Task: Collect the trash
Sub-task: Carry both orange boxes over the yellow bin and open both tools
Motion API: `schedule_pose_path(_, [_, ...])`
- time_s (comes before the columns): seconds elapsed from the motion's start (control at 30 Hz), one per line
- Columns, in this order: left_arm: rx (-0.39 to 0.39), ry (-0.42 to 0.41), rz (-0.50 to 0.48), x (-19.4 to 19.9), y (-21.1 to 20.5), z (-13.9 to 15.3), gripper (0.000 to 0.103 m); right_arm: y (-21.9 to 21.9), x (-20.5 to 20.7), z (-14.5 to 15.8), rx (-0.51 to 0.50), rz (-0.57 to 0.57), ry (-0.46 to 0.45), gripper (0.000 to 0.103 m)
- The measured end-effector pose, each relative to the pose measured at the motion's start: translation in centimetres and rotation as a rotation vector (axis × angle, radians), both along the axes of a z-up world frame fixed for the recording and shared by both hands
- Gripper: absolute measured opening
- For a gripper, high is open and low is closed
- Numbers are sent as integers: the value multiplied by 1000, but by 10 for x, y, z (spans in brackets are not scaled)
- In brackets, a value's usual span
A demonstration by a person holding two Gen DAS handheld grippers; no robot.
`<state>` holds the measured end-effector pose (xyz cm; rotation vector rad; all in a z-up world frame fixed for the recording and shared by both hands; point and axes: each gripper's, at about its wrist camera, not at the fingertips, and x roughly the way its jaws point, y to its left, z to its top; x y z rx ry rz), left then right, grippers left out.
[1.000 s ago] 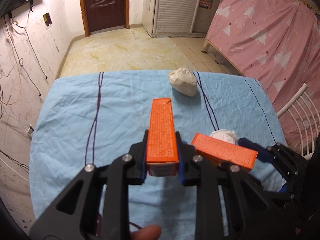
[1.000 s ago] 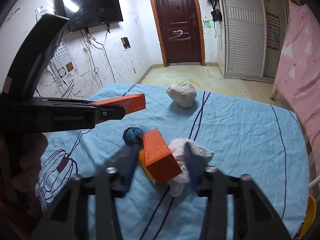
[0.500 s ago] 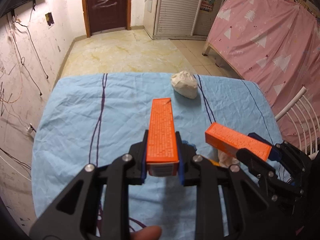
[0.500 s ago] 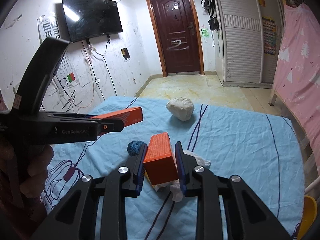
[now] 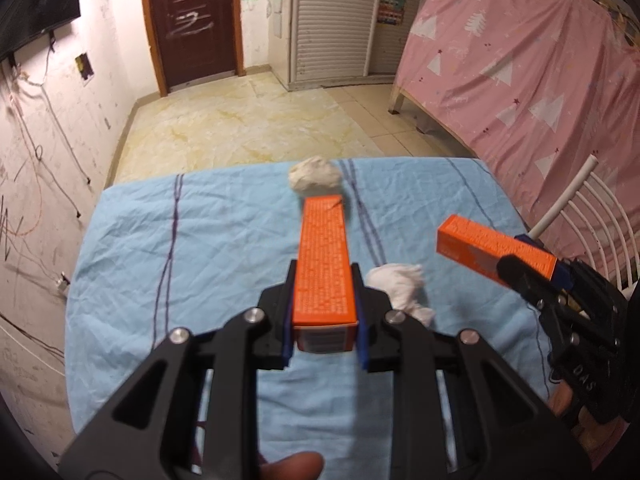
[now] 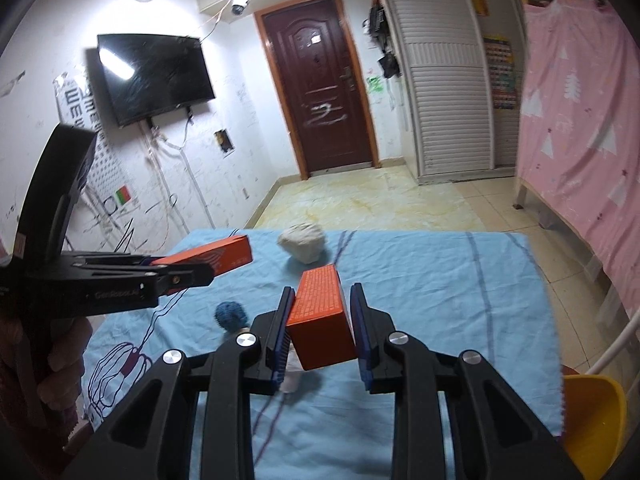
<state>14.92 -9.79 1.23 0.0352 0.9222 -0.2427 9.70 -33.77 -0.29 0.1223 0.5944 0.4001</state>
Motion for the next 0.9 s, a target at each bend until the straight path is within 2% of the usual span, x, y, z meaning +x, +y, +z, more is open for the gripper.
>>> schedule_pose_path(0.5, [62, -28, -166, -21, -100, 9, 22, -122, -38, 8, 41, -266, -55, 21])
schedule_pose_path(0.9, [108, -42, -307, -43, -191, 10, 22, -216, -75, -4, 34, -472, -55, 22])
